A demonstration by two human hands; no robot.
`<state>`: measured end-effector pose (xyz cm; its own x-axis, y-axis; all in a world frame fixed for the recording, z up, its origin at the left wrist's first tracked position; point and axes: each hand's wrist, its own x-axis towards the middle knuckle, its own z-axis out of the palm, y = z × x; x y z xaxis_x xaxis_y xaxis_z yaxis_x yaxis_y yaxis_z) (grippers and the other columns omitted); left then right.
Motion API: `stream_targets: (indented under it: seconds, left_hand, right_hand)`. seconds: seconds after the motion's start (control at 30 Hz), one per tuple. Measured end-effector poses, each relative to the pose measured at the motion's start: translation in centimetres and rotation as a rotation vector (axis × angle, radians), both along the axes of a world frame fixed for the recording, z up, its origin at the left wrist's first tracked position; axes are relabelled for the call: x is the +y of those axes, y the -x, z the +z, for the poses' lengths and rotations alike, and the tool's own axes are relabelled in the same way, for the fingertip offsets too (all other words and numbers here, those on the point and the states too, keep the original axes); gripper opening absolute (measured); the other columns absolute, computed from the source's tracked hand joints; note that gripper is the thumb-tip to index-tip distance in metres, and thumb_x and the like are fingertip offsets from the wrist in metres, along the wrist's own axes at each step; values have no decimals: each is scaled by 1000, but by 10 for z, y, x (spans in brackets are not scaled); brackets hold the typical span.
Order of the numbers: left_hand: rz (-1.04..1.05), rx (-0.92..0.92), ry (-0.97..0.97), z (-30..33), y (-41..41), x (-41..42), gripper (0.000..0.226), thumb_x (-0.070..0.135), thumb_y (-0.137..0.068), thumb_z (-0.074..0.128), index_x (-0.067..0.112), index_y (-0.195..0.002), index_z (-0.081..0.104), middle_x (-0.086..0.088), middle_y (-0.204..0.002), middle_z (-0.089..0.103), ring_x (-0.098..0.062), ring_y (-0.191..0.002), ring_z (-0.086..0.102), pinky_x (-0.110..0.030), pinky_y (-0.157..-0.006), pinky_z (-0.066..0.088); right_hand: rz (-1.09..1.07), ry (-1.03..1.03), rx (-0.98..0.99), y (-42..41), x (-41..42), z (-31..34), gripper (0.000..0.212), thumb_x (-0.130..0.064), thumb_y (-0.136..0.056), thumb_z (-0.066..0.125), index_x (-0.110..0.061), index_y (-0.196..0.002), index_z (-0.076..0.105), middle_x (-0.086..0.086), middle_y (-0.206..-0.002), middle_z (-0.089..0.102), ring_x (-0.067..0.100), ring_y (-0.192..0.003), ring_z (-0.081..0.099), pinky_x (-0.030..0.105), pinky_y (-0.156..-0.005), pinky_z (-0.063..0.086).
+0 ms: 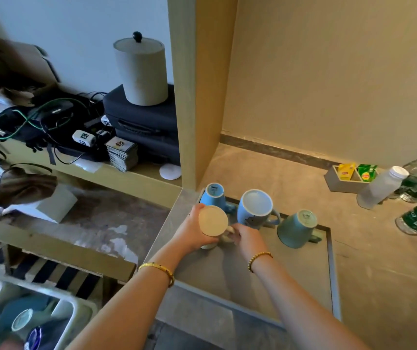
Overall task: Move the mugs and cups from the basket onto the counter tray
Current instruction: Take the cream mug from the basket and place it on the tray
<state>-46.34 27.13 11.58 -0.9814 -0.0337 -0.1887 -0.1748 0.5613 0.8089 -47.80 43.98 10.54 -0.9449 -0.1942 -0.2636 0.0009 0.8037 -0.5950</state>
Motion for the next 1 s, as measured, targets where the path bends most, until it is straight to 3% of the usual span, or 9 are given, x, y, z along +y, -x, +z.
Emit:
stream_targets:
  seconds: [0.43,0.57,0.67,0.77,0.87,0.93,1.0]
  left_hand:
    - [38,-68,-58,-10,9,-7,96,20,-63,84,20,-137,23,-7,-134,39,-21,-123,41,-41,-104,38]
    - [22,-88,-76,-10,12,-7,96,18,-66,83,19,-137,20,-6,-133,38,-20,-123,41,-33,-100,38]
    - [13,-108,-82,-11,12,-7,98,18,-66,83,18,-139,16,-8,-135,36,-22,-124,40,-36,-103,38]
    - [-2,-143,-65,-14,11,-8,105,20,-67,81,22,-143,9,-10,-141,29,-25,-130,33,-42,-108,34]
    - [-9,-169,-50,-11,7,-12,112,24,-68,79,25,-146,-1,-11,-150,19,-29,-139,19,-46,-111,24]
    - [28,-149,-51,-6,5,-21,111,29,-71,77,25,-148,-3,-9,-154,15,-27,-142,14,-45,-112,22]
    - [116,-105,-59,-1,1,-36,96,28,-78,71,29,-148,5,-8,-153,20,-24,-141,21,-40,-110,29]
  right_hand:
    - [-12,77,-2,12,-9,-3,17,-22,-95,48,-14,-97,62,11,-93,67,27,-89,61,33,-76,46]
    - [-11,62,6,13,-10,-2,18,-22,-96,47,-18,-104,62,8,-96,67,25,-91,61,31,-78,47]
    - [-3,33,-5,12,-10,-2,18,-22,-96,46,-20,-105,61,7,-98,67,25,-93,61,34,-80,50]
    - [19,5,-7,5,-11,-4,24,-13,-93,48,-20,-115,55,6,-113,62,24,-106,57,35,-90,48]
    - [23,52,176,-4,-19,-3,48,4,-84,48,-11,-129,45,10,-139,42,26,-131,36,35,-108,31]
    - [-6,97,348,-9,-34,5,45,2,-82,48,-4,-127,47,15,-140,38,30,-132,33,38,-111,28]
    - [1,122,437,-14,-57,15,44,-3,-78,44,1,-121,52,21,-137,41,35,-129,36,41,-109,27]
